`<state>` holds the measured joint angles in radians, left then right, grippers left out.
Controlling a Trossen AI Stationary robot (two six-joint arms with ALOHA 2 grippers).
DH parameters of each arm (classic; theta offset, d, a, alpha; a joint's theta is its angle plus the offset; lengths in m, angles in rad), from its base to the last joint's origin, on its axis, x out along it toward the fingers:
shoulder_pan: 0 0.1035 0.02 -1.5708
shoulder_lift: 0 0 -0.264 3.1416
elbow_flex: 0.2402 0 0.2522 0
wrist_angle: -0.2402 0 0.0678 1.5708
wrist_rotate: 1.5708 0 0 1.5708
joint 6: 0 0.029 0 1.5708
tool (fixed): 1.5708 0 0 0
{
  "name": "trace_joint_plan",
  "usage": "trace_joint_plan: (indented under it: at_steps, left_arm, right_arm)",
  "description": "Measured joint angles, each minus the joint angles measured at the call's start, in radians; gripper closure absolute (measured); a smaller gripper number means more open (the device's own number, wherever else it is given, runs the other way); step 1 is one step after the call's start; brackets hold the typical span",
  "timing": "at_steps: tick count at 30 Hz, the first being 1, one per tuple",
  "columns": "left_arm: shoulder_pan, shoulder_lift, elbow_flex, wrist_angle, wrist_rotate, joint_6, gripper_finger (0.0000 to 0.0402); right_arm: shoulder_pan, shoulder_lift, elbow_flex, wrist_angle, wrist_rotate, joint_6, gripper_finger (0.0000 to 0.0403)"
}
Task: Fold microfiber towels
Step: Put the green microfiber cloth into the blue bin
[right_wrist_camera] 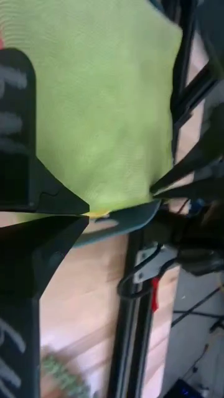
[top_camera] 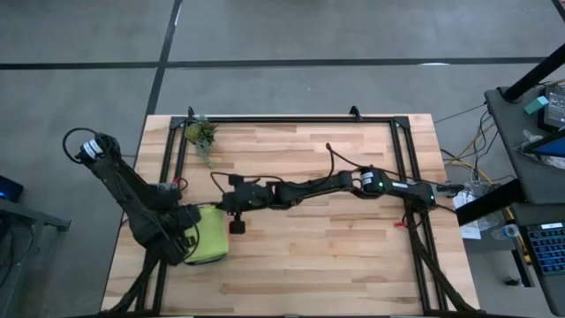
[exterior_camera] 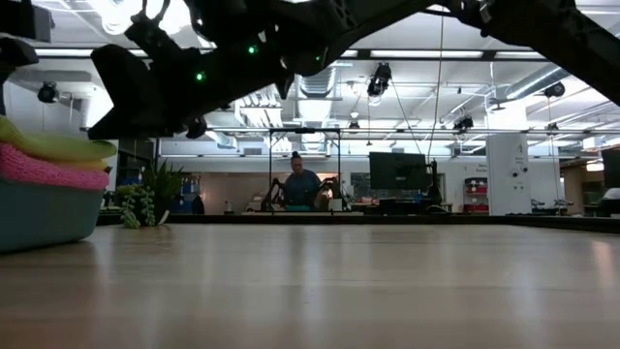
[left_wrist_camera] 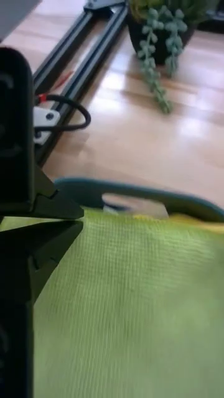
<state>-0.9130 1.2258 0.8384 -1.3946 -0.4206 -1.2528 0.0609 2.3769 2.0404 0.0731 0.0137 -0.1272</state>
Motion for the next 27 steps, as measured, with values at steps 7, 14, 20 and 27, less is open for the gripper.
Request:
trace_joint_plan:
  at_steps: [7, 14, 20, 27]
  left_arm:
    - [0.023, 0.002, -0.062, 0.033, 0.018, -0.009, 0.0398]
    - [0.023, 0.002, -0.037, 0.032, 0.096, -0.025, 0.0398]
    - [0.023, 0.002, 0.019, 0.014, 0.081, -0.025, 0.0398]
    - [0.0, -0.015, 0.091, 0.241, -0.226, 0.172, 0.0398]
  right_arm:
    - [-0.002, 0.045, 0.0, 0.034, -0.013, -0.002, 0.0394]
    - [-0.002, 0.028, -0.001, 0.001, -0.002, -0.004, 0.0394]
    - [0.027, -0.03, -0.001, -0.078, 0.019, -0.006, 0.0394]
    - [0.143, -0.087, -0.057, -0.124, 0.12, -0.066, 0.0394]
